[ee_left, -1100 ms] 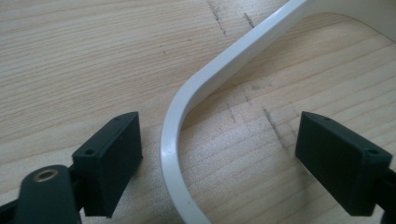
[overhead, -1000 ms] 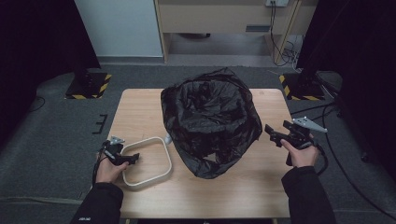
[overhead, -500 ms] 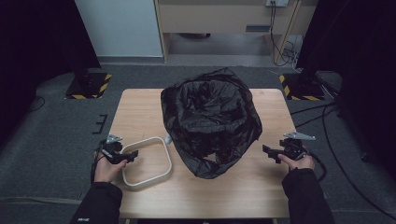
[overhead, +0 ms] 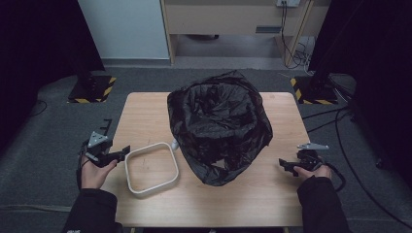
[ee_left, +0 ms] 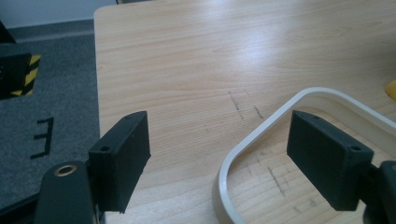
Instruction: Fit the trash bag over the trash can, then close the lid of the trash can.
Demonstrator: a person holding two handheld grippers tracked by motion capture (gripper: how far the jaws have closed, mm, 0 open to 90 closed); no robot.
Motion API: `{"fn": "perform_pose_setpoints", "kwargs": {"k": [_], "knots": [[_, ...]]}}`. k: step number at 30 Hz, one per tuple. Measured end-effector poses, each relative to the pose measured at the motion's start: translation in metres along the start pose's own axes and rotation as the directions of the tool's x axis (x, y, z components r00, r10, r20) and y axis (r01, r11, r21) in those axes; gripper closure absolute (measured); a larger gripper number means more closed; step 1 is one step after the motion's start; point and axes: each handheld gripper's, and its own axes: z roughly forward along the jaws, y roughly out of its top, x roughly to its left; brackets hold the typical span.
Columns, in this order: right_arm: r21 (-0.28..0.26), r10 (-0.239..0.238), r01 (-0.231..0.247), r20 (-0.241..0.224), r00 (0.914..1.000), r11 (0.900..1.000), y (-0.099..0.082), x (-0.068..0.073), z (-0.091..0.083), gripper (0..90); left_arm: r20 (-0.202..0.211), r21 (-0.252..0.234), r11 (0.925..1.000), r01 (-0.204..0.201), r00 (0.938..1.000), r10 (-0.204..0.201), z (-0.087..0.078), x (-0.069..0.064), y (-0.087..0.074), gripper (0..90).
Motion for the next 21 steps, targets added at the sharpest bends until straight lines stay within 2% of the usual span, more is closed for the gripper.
{"fn": "perform_pose_setpoints", "kwargs": {"k": [5,8,11,12,13,18,21], "knots": [[0.011,-0.001,0.001,0.0,1.0,0.9999,-0.002,-0.001,0.001,12.9,0.007,0.032,0.9991,-0.027,0.9996,0.027,0.0,0.002,-0.003,22.4],[0.023,-0.003,0.003,-0.002,1.0,0.9997,-0.003,-0.001,0.003,12.8,0.026,0.068,0.9968,-0.042,0.9989,0.04,0.01,-0.002,-0.006,24.3],[0.037,-0.017,0.017,0.0,0.9999,0.9992,-0.004,0.001,0.007,11.8,0.03,0.141,0.9867,-0.081,0.9965,0.077,0.024,-0.004,-0.012,27.7],[0.035,-0.031,0.031,0.001,0.9995,0.9989,-0.004,0.001,0.008,10.6,0.03,0.141,0.9867,-0.081,0.9965,0.077,0.024,-0.004,-0.012,29.4],[0.033,-0.034,0.034,0.002,0.9994,0.9989,-0.005,0.002,0.008,9.9,0.019,0.182,0.9783,-0.099,0.9951,0.097,0.029,-0.004,-0.015,30.5],[0.028,-0.055,0.055,-0.003,0.9985,0.9981,-0.005,0.003,0.01,8.7,0.011,0.228,0.9683,-0.101,0.9948,0.101,0.037,-0.003,-0.021,34.7],[0.019,-0.057,0.057,-0.001,0.9983,0.9982,-0.006,0.003,0.011,7.4,0.006,0.271,0.9575,-0.1,0.9948,0.102,0.043,-0.001,-0.024,39.4]]}}
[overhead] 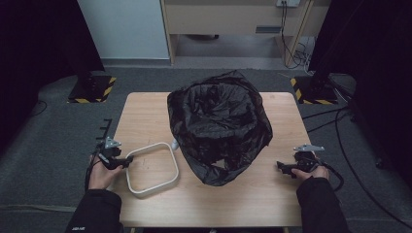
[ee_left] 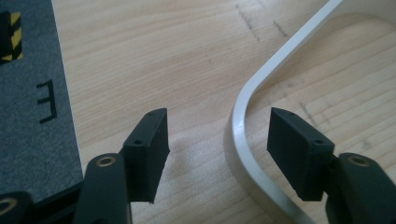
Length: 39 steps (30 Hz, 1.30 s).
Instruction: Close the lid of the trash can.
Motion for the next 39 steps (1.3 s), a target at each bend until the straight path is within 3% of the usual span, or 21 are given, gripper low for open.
{"fn": "perform_pose_setpoints", "kwargs": {"k": [11,16,20,26,31,32,37,39], "knots": [[-0.016,-0.032,0.032,0.006,0.9995,0.9993,-0.002,0.001,0.004,2.9,0.008,0.048,0.9988,0.009,0.9999,-0.01,0.01,-0.004,0.003,61.5],[-0.025,-0.031,0.031,0.007,0.9995,0.9992,-0.003,0.001,0.004,2.4,0.018,0.063,0.9962,0.061,0.9979,-0.062,0.01,-0.006,0.003,75.8],[-0.024,-0.031,0.031,0.006,0.9995,0.9992,-0.003,0.002,0.004,2.2,0.005,0.057,0.9928,0.106,0.9943,-0.106,0.005,-0.004,0.003,79.8],[-0.023,-0.033,0.033,0.006,0.9994,0.9992,-0.002,0.002,0.005,1.9,-0.013,0.054,0.9897,0.133,0.9911,-0.132,0.002,-0.003,0.003,79.8],[-0.021,-0.033,0.033,0.005,0.9994,0.9992,-0.002,0.002,0.005,1.4,-0.04,0.009,0.9877,0.156,0.987,-0.156,-0.007,-0.003,0.007,79.5],[-0.02,-0.035,0.035,0.005,0.9994,0.9992,-0.002,0.002,0.005,1.0,-0.049,-0.019,0.9841,0.177,0.9829,-0.177,-0.011,-0.002,0.008,79.5],[-0.017,-0.035,0.035,0.002,0.9994,0.9992,-0.002,0.002,0.005,0.6,-0.094,-0.072,0.9799,0.186,0.9768,-0.192,-0.02,-0.002,0.012,79.5],[-0.017,-0.036,0.036,0.002,0.9994,0.9992,-0.002,0.002,0.005,0.5,-0.108,-0.107,0.9749,0.195,0.9725,-0.207,-0.025,-0.003,0.015,79.4]]}}
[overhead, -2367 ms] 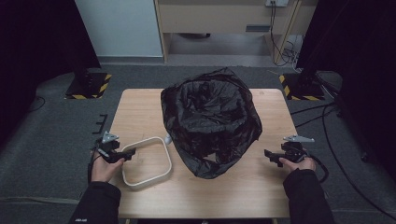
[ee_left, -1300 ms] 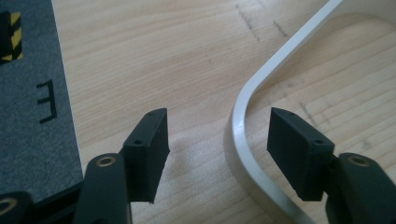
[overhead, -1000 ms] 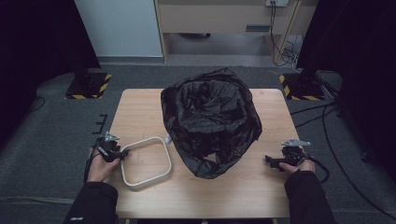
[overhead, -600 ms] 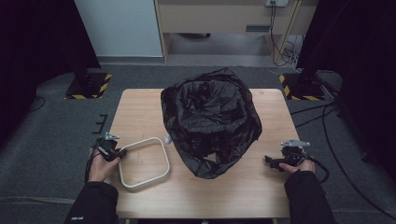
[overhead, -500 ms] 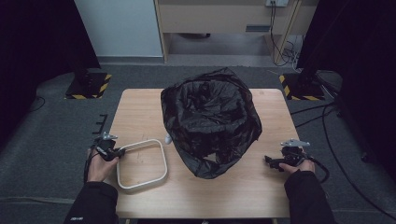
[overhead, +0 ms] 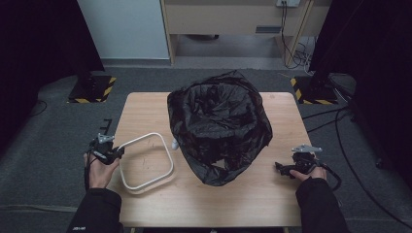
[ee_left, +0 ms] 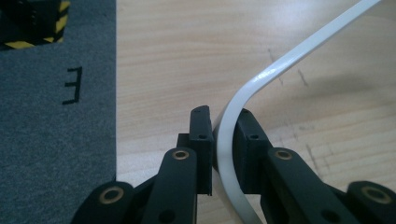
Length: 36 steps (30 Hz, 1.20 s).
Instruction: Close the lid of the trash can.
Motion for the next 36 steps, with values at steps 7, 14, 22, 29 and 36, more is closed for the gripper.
{"fn": "perform_pose_setpoints", "kwargs": {"k": [7,14,22,29,36], "knots": [[-0.001,-0.014,0.014,-0.008,0.9999,0.9999,0.001,-0.001,0.001,0.2,-0.021,-0.109,0.9938,-0.019,0.9996,0.017,-0.014,-0.006,0.01,79.3],[0.0,-0.022,0.022,-0.018,0.9996,0.9997,0.002,-0.002,0.002,0.2,-0.055,-0.196,0.9806,-0.008,0.9985,-0.002,-0.03,-0.008,0.019,79.2],[-0.001,-0.023,0.023,-0.019,0.9996,0.9997,0.002,-0.002,0.002,0.2,-0.088,-0.307,0.9493,0.067,0.9912,-0.098,-0.051,0.001,0.024,79.3],[-0.001,-0.023,0.023,-0.019,0.9996,0.9997,0.002,-0.002,0.002,0.2,-0.06,-0.382,0.9163,0.12,0.9862,-0.154,-0.067,0.01,0.027,79.4],[-0.001,-0.023,0.023,-0.019,0.9996,0.9997,0.002,-0.002,0.002,0.2,-0.032,-0.442,0.8842,0.152,0.9823,-0.184,-0.084,0.014,0.032,79.5]]}}
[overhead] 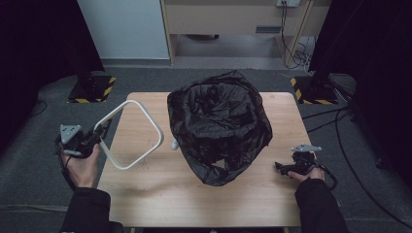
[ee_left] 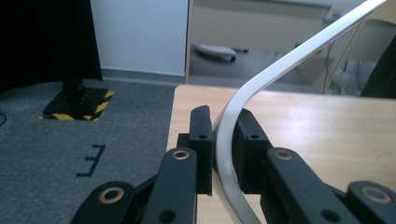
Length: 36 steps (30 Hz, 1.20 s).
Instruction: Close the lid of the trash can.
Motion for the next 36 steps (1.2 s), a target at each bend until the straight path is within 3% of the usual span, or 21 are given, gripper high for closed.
{"fn": "perform_pose_setpoints", "kwargs": {"k": [10,16,29,36], "knots": [[-0.001,-0.002,0.002,0.001,1.0,1.0,0.0,0.0,0.0,0.2,0.065,-0.098,0.9933,0.062,0.9963,-0.056,-0.018,-0.001,0.019,80.3],[0.0,-0.002,0.002,-0.002,1.0,1.0,0.001,0.0,0.001,0.2,0.103,-0.135,0.9885,0.067,0.9933,-0.053,-0.026,-0.009,0.028,80.3],[0.0,-0.003,0.003,-0.004,1.0,1.0,0.001,0.0,0.001,0.2,0.203,-0.206,0.9751,0.082,0.9783,-0.04,-0.044,-0.032,0.047,80.7],[0.0,-0.005,0.005,-0.005,1.0,1.0,0.001,0.0,0.001,0.3,0.242,-0.219,0.9737,0.062,0.9702,-0.007,-0.048,-0.047,0.055,80.8]]}}
